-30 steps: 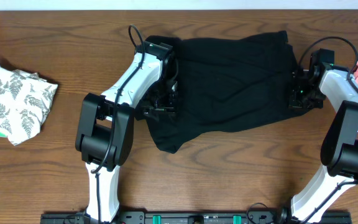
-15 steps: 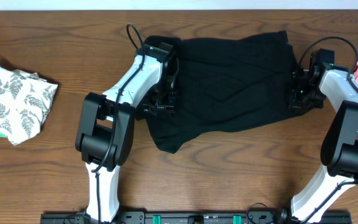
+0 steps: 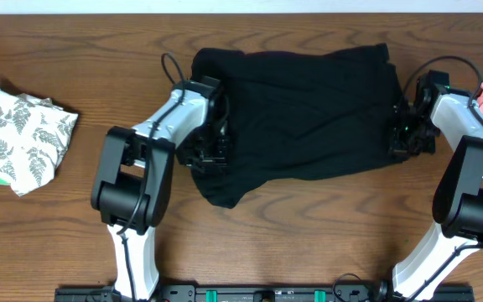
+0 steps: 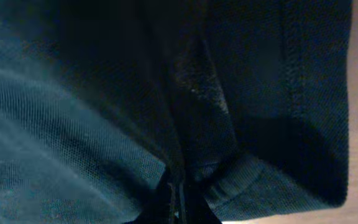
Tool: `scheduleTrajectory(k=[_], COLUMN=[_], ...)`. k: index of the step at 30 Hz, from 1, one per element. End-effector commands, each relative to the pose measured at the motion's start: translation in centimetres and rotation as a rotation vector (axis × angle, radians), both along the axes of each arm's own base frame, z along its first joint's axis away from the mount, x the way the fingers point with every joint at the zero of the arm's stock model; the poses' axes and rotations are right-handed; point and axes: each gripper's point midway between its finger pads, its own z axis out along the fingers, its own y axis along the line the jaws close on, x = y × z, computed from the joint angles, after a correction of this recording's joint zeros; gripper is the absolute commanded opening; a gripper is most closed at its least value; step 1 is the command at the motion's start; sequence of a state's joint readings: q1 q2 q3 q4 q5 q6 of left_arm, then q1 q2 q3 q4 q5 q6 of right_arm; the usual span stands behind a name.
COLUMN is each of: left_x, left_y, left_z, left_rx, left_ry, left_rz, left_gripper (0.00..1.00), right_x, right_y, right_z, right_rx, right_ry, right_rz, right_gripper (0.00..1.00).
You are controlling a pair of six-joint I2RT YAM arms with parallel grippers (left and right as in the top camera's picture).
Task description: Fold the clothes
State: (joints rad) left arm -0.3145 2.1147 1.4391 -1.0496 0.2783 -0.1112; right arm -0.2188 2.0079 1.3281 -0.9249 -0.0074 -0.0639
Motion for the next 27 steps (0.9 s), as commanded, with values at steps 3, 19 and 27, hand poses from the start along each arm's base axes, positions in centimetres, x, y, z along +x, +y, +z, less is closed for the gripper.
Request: scheduleTrajectory(k=[3, 19, 27], left_x=[-0.1, -0.2, -0.7], left_y=[6.1, 7.2, 7.2], left_z=[-2.9, -2.7, -2.3], left_rx=[0.119, 0.082, 0.085], left_ry=[0.049, 0.072, 0.091], left_rz=[0.082, 0.11, 0.109], left_gripper=[0.59, 0.59, 0.59], right_x=[-2.8, -6.0, -5.8], right_y=[0.5, 1.5, 2.1], right_z=[-0.1, 0.8, 1.6], right_rx=[0.009, 0.047, 0.076], right_ry=[0.122, 0.252, 0.231], right_rz=[-0.111, -0.115, -0.142], right_gripper=[0.01, 0.01, 0.01])
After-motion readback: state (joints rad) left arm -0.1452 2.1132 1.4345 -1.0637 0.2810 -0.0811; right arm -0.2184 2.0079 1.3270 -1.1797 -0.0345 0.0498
